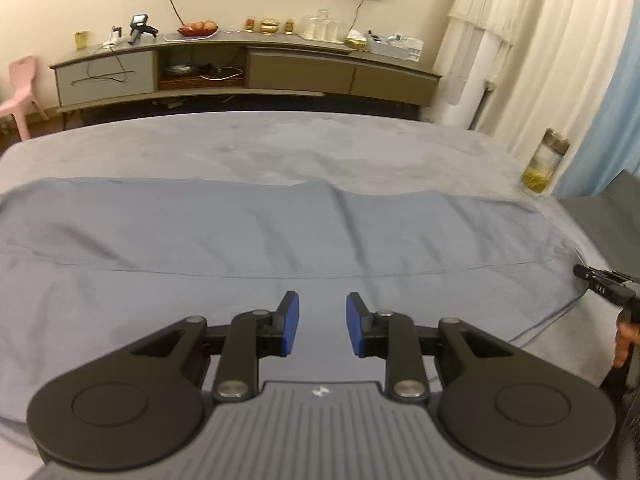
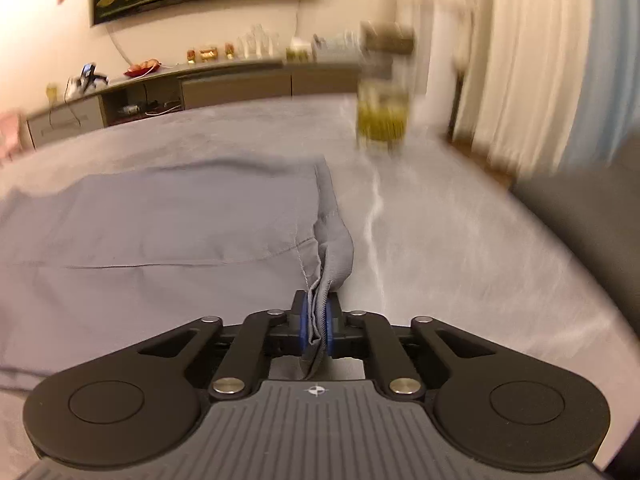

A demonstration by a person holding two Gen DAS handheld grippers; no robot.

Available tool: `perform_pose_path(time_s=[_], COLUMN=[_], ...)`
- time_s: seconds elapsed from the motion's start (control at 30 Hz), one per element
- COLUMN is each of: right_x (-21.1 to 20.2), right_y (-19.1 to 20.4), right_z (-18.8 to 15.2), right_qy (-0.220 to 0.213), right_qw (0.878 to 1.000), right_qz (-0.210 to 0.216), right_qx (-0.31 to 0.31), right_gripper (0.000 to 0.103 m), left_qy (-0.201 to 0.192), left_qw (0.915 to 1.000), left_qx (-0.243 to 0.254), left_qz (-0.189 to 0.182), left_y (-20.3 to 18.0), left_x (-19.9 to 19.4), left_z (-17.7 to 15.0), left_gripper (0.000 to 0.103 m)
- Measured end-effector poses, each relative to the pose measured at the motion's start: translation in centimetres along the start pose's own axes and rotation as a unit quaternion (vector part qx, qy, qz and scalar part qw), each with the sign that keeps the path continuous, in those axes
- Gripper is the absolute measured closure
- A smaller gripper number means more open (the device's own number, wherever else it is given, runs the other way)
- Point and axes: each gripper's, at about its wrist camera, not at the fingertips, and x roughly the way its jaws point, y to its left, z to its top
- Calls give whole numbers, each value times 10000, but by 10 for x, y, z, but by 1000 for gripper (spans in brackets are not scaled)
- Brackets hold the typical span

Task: Fold clothes
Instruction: 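Grasp the trouser edge with the right gripper and fold it over while the left gripper hovers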

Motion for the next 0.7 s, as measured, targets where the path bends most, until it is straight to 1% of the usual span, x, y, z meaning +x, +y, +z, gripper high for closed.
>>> perform_pose_path(time_s=[0.07, 0.1, 0.17, 0.23, 0.3, 0.33, 0.37, 0.4, 0.43, 0.47, 0.5, 0.53, 0.6, 0.63, 0.67, 0.7], right_x=[-24, -32, -42, -35, -22, -15, -10, -11, -12, -16, -21, -31, -49, -54, -55, -50], right_y=[33, 53, 98, 139, 165, 174, 179, 181, 183, 179, 175, 164, 138, 126, 113, 106], right_z=[8, 11, 11, 0, -13, -20, -25, -27, -29, -27, -24, -16, -1, 6, 13, 16], right_qy=[-447, -592, -694, -564, -369, -231, -153, -140, -139, -121, -99, -98, -208, -292, -356, -356], right_qw=[9978, 9957, 9895, 9835, 9809, 9813, 9822, 9825, 9827, 9821, 9806, 9780, 9695, 9664, 9687, 9752], right_qz=[40, 203, 700, 1066, 1165, 1190, 1179, 1198, 1225, 1420, 1648, 1957, 2440, 2546, 2435, 2162], right_qx=[-487, -683, -1058, -1346, -1517, -1496, -1453, -1419, -1386, -1234, -1059, -721, -97, 177, 337, 318], right_gripper=[96, 96, 96, 96, 96, 95, 94, 92, 84, 77, 66, 64, 64, 64, 64, 64], left_qy=[0, 6, 51, 139, 224, 260, 296, 321, 322, 319, 308, 284, 236, 213, 188, 157], left_qw=[9999, 9998, 9994, 9987, 9979, 9977, 9974, 9973, 9974, 9975, 9975, 9975, 9971, 9969, 9965, 9957], left_qx=[-95, -152, -278, -407, -510, -505, -499, -466, -383, -293, -198, -95, 94, 152, 215, 291], left_qz=[-122, -158, -197, -255, -321, -371, -422, -475, -524, -559, -597, -637, -713, -740, -785, -868], left_y=[-5, -7, -10, -14, -18, -21, -25, -30, -39, -46, -54, -64, -83, -94, -106, -118], left_x=[6, 11, 25, 37, 49, 54, 59, 64, 68, 72, 76, 80, 88, 92, 96, 101], left_z=[3, 5, 8, 9, 10, 11, 11, 13, 15, 18, 21, 24, 32, 36, 39, 43], left_gripper=[77, 77, 77, 77, 77, 77, 77, 77, 77, 77, 76, 76, 74, 74, 74, 74])
